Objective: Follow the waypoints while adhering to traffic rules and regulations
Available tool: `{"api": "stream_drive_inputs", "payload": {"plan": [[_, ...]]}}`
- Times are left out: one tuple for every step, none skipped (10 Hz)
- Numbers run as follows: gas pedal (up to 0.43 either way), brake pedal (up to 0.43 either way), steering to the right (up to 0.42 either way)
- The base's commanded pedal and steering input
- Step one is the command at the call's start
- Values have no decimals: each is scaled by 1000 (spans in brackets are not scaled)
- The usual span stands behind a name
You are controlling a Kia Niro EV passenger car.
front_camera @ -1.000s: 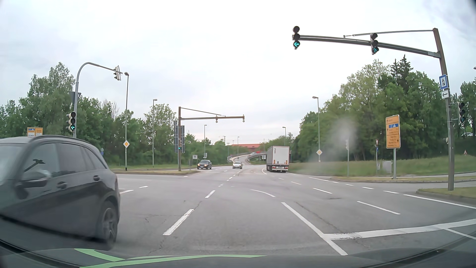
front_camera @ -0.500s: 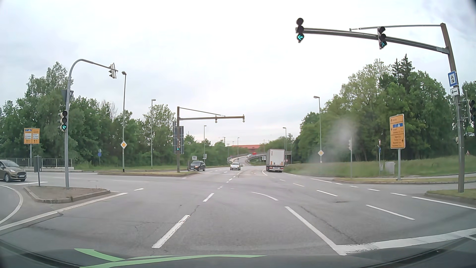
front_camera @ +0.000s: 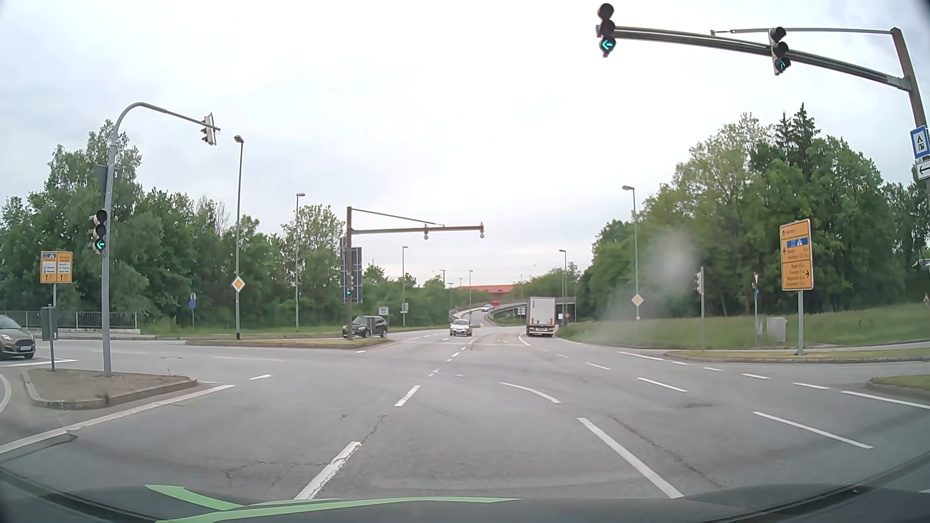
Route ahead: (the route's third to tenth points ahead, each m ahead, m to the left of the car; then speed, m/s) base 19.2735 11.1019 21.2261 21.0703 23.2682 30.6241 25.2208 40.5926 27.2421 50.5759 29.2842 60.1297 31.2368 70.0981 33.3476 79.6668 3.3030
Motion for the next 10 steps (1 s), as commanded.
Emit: {"api": "stream_drive_inputs", "payload": {"plan": [[287,0,-62],[287,0,-69],[280,0,-80],[268,0,-90],[260,0,-103],[248,0,-111],[220,0,-117],[169,0,-123],[169,0,-135],[169,0,-148]]}}
